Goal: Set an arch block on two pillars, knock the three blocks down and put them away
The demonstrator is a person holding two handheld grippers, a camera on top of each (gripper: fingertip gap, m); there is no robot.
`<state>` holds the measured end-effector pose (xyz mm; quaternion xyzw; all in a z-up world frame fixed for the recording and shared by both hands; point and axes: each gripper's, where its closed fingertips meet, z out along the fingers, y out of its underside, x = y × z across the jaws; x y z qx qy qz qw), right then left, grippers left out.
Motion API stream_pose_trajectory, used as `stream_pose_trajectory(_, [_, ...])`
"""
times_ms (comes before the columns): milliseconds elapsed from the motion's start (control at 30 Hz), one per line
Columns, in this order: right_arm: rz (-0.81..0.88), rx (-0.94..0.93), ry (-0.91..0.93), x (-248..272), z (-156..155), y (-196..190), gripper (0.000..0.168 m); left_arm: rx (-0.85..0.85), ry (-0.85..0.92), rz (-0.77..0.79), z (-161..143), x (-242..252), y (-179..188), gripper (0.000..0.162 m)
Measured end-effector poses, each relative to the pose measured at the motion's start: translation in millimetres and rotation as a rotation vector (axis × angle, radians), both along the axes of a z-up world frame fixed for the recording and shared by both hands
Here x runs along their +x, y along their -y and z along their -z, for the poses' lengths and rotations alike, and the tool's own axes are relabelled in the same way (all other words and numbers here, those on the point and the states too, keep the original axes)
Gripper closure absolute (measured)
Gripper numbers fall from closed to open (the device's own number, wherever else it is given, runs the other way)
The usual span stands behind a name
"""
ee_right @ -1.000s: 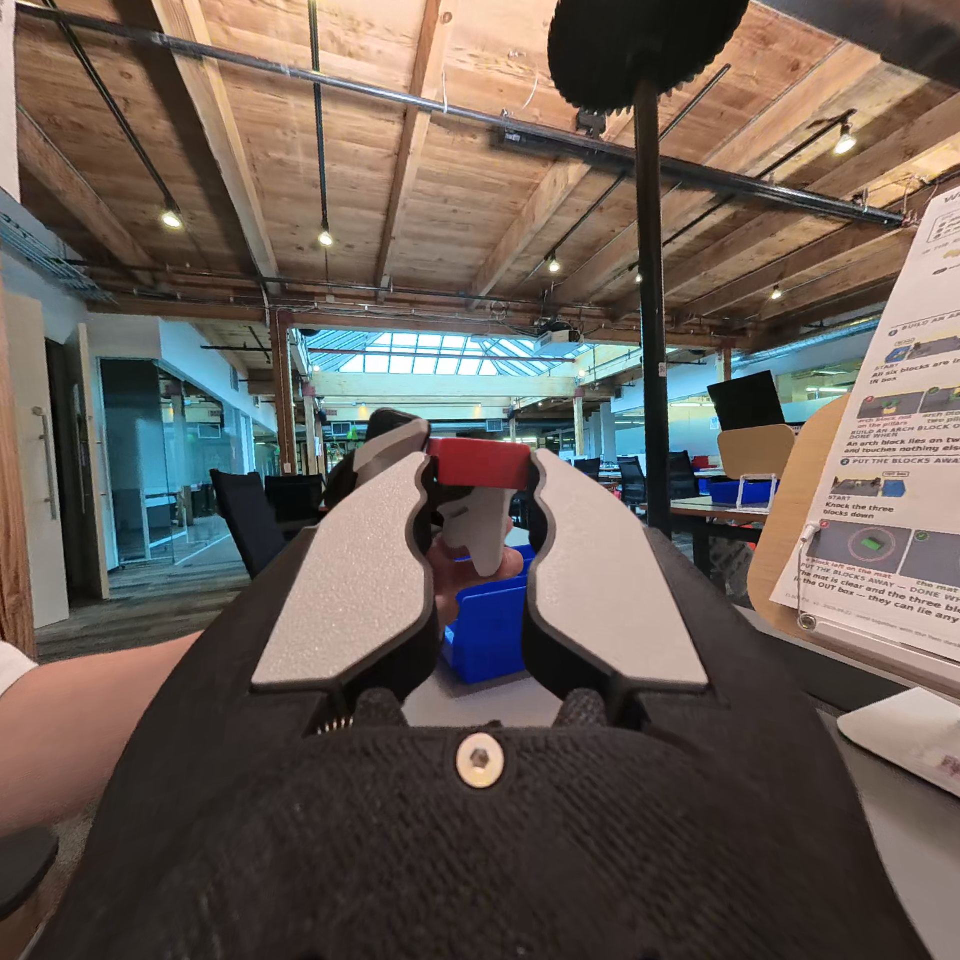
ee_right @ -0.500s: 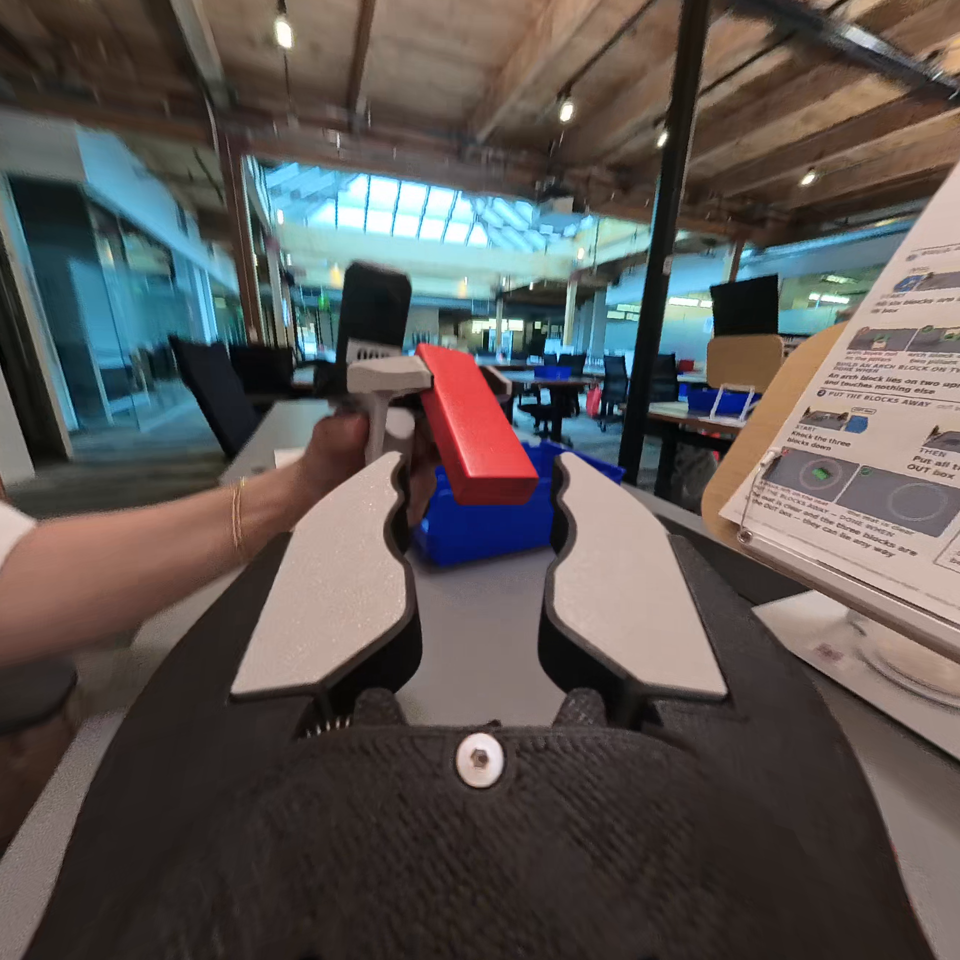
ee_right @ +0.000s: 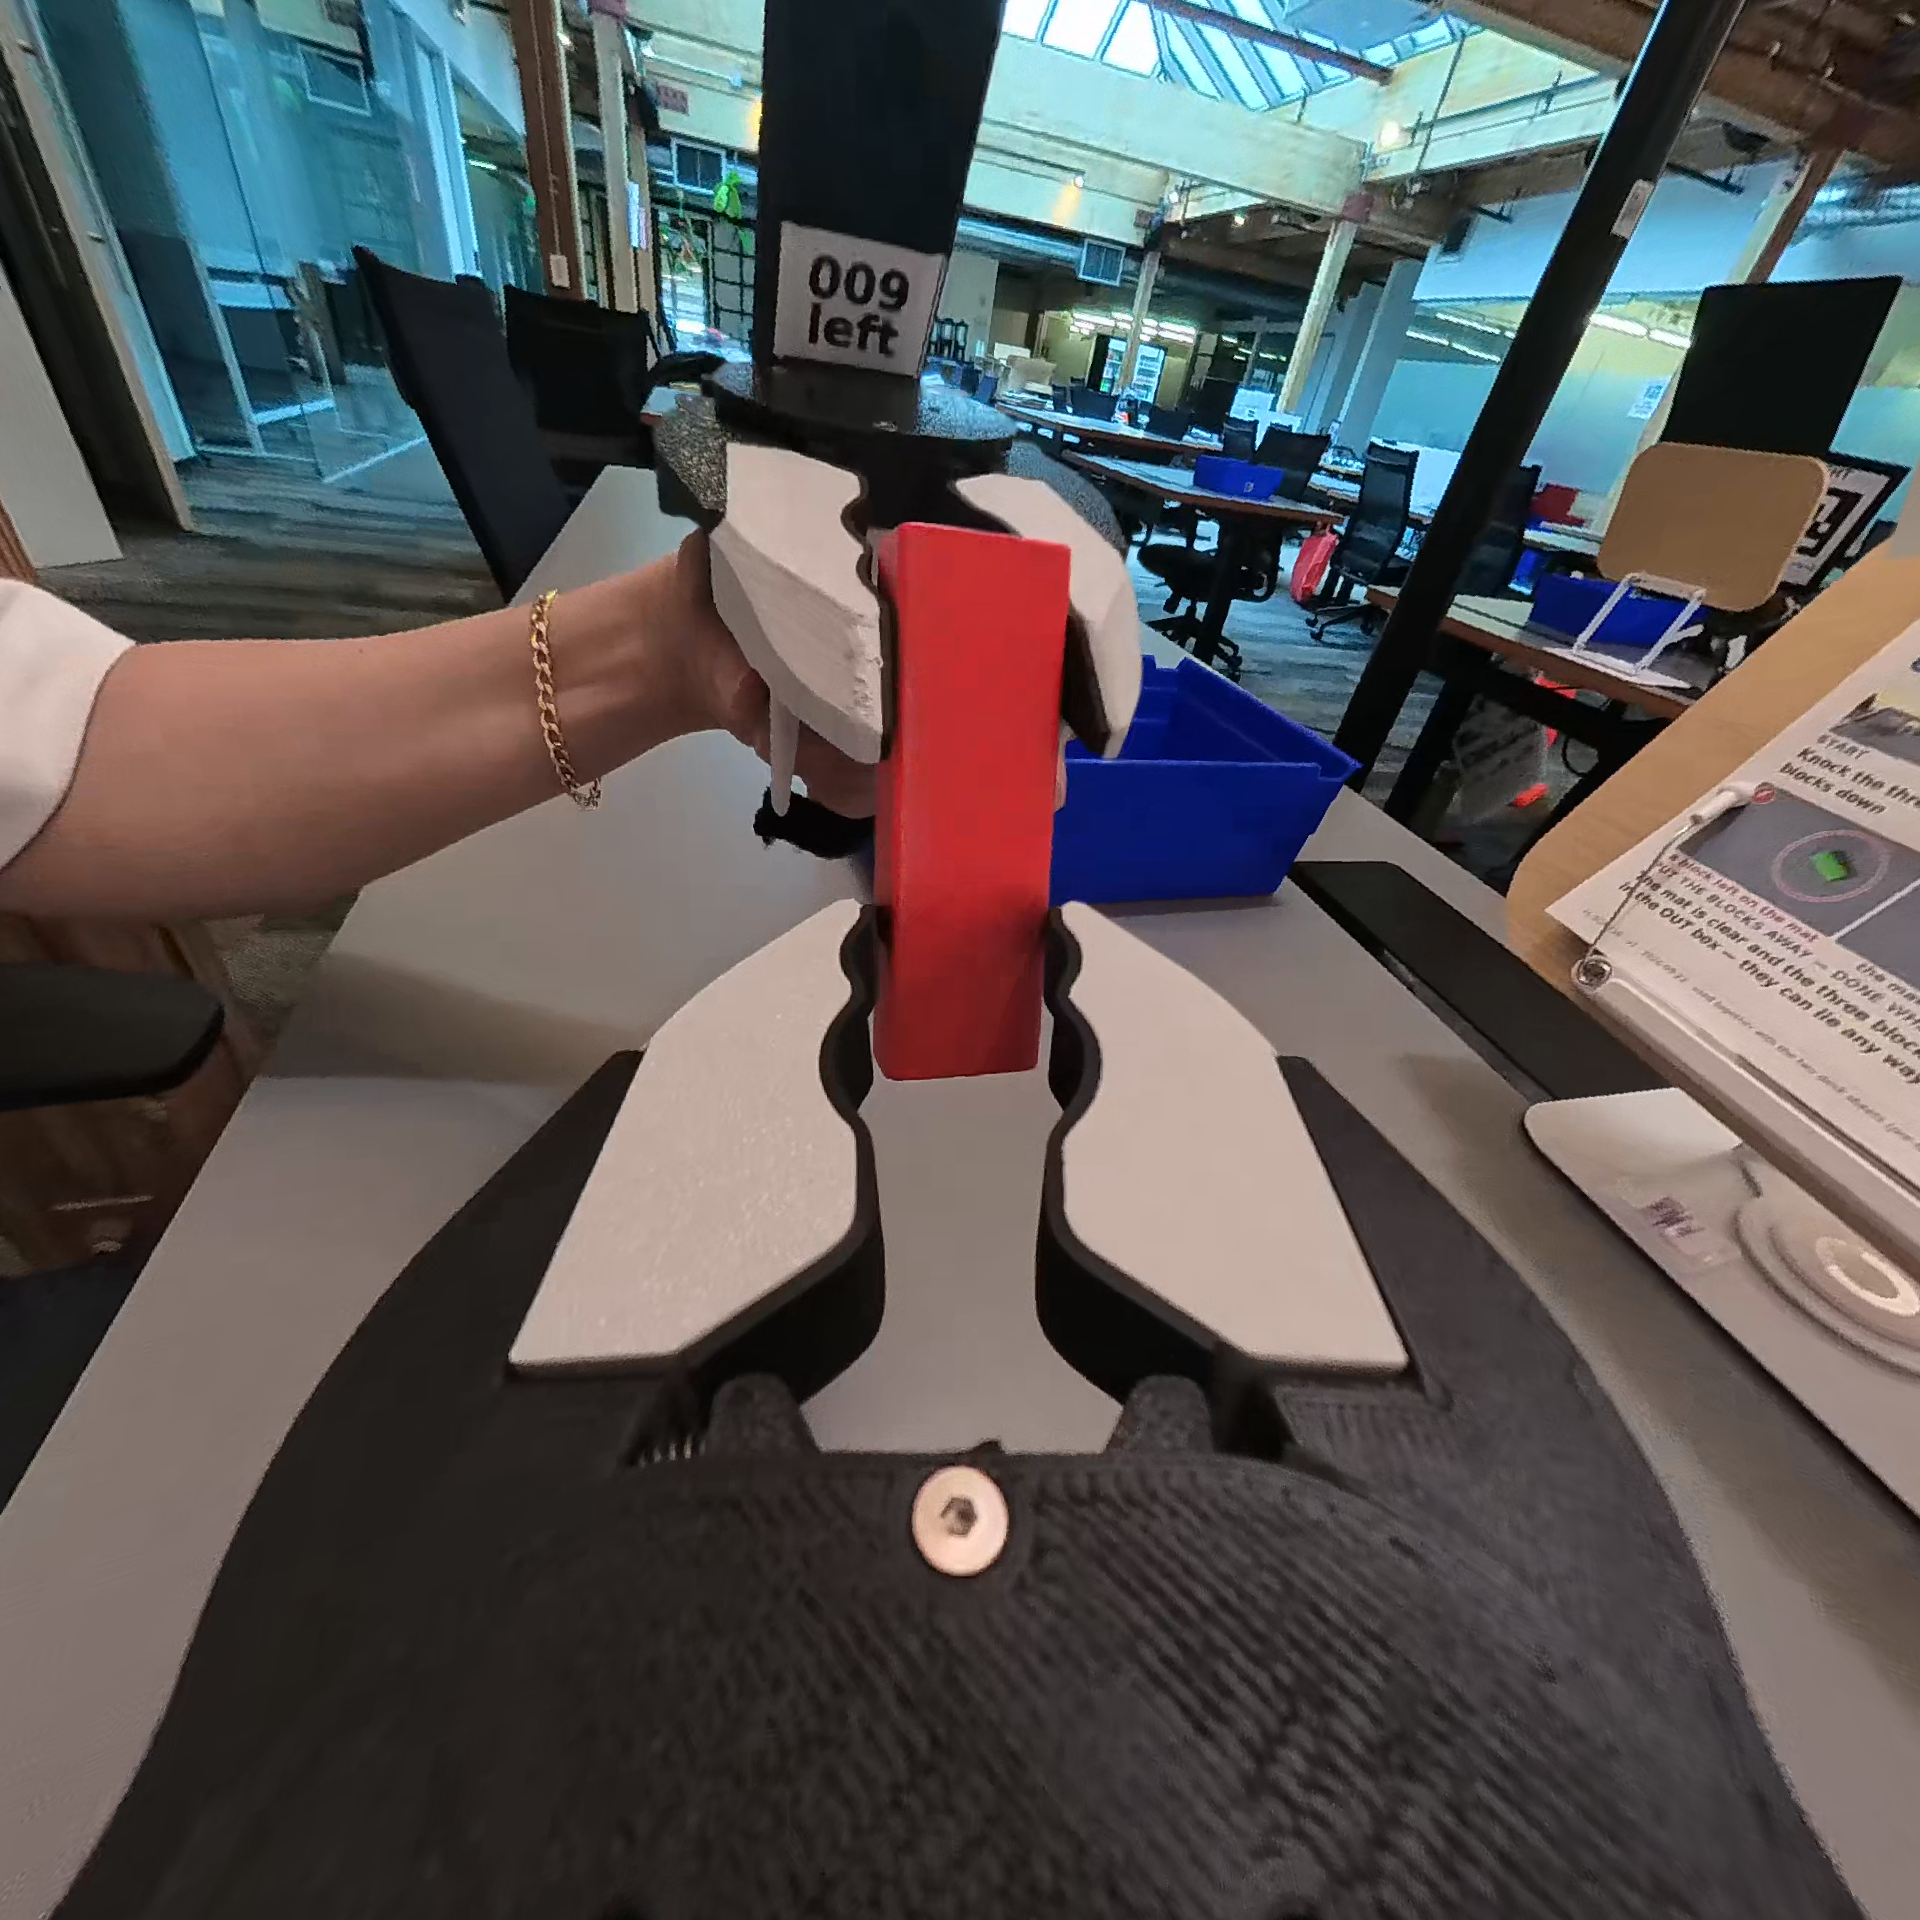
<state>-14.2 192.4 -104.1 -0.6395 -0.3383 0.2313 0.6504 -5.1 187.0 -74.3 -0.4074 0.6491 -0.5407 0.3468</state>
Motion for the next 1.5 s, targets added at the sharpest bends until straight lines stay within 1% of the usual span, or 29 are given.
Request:
stream_pose_trajectory(100, [0.013,-0.013,-0.027,0.0,5.1,-2.2,0.138,0.022,-0.005,-0.001,2.8,5.6,2.0,0.128])
stream_pose_trajectory(233, [0.026,0.002,-0.100,4.9,-0.5,-0.8,0.138,-0.012,0.024,-0.001,-2.0,8.9,1.4,0.128])
stream_pose_trajectory(333, [0.066,0.022,-0.109,10.4,-2.5,-3.8,0.138,0.005,0.061,-0.047,-4.3,12.7,-3.0,0.127])
stream_pose_trajectory(433, [0.109,0.044,-0.138,13.9,-4.7,-7.2,0.138,0.001,0.089,-0.080,-7.2,15.7,-3.6,0.114])
stream_pose_trajectory(633, [0.118,0.063,-0.185,14.2,-5.5,-6.4,0.138,-0.026,0.093,-0.095,-5.9,15.7,-8.2,0.118])
stream_pose_trajectory(767, [0.109,0.078,-0.228,18.2,-11.6,-3.5,0.138,-0.040,0.079,-0.085,-4.9,14.3,-8.9,0.113])
stream_pose_trajectory(867, [0.094,0.075,-0.220,15.8,-10.3,-2.2,0.138,-0.035,0.074,-0.058,-2.9,17.0,-4.8,0.126])
stream_pose_trajectory(900, [0.101,0.075,-0.220,16.8,-10.0,-2.3,0.138,-0.033,0.078,-0.047,-2.9,17.5,-2.8,0.128])
stream_pose_trajectory(1033, [0.117,0.063,-0.195,22.3,-5.5,-0.4,0.138,-0.006,0.082,-0.039,1.0,23.0,0.0,0.129])
stream_pose_trajectory(1100, [0.132,0.034,-0.167,26.3,-1.1,0.8,0.138,0.016,0.076,-0.031,5.1,26.9,2.4,0.129])
stream_pose_trajectory(1267, [0.251,0.033,-0.083,58.4,-1.9,13.8,0.125,0.030,0.065,-0.065,13.2,35.4,-7.5,0.129])
stream_pose_trajectory(1333, [0.281,0.002,-0.078,76.1,0.4,21.0,0.115,0.044,0.036,-0.078,23.5,38.3,-16.6,0.129])
stream_pose_trajectory(1500, [0.355,-0.022,-0.141,118.0,4.3,32.6,0.110,0.096,-0.013,-0.122,62.3,56.4,-49.5,0.129])
